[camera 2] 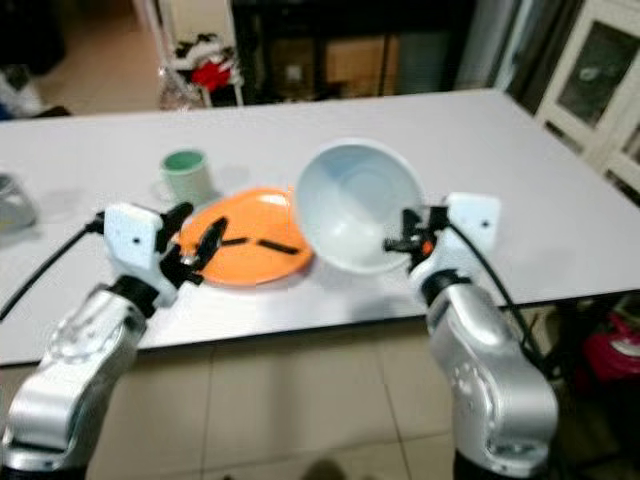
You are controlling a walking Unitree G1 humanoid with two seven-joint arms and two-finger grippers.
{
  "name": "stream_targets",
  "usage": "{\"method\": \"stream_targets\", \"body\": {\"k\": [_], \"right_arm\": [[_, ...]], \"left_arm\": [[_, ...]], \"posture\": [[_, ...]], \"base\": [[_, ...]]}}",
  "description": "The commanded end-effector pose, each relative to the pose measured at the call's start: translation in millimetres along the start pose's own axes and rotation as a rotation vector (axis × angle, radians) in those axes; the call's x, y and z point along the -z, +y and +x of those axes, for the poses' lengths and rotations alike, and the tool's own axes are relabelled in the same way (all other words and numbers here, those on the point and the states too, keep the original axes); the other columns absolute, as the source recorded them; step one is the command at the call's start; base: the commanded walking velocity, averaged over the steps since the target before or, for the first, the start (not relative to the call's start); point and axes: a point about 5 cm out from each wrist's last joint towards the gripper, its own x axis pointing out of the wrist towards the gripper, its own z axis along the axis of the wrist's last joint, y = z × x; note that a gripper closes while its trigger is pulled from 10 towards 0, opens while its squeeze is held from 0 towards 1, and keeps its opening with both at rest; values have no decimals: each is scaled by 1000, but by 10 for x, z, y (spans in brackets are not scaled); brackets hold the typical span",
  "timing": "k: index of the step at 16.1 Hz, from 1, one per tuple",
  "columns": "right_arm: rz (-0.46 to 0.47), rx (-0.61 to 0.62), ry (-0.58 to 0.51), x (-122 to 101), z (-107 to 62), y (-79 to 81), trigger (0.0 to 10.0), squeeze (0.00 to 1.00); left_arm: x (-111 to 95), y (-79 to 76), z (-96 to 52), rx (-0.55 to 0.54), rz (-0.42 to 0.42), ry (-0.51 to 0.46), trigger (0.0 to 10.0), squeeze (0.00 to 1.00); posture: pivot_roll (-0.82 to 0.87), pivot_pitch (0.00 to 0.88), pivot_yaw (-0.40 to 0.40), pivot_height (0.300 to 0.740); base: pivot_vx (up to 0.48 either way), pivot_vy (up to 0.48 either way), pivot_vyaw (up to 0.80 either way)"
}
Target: Setting the table
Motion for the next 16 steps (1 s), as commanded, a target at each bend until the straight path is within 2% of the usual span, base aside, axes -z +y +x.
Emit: {"method": "stream_targets", "body": {"k": [1,12,16], "right_arm": [[6,-19,-41,-77,7,49,10000,0],[-6,-19,-28,-43,10,59,10000,0],[19,-9,-26,-49,56,29,10000,0]], "left_arm": [[-47,58,-18,-15,25,-15,10000,0],[-54,34,-24,8,26,-23,10000,0],[-56,32,-22,10,29,-24,10000,0]], "posture": [[86,0,46,727],[83,0,50,727],[89,0,46,727]], "base": [[394,0,0],[401,0,0],[387,0,0]]}}
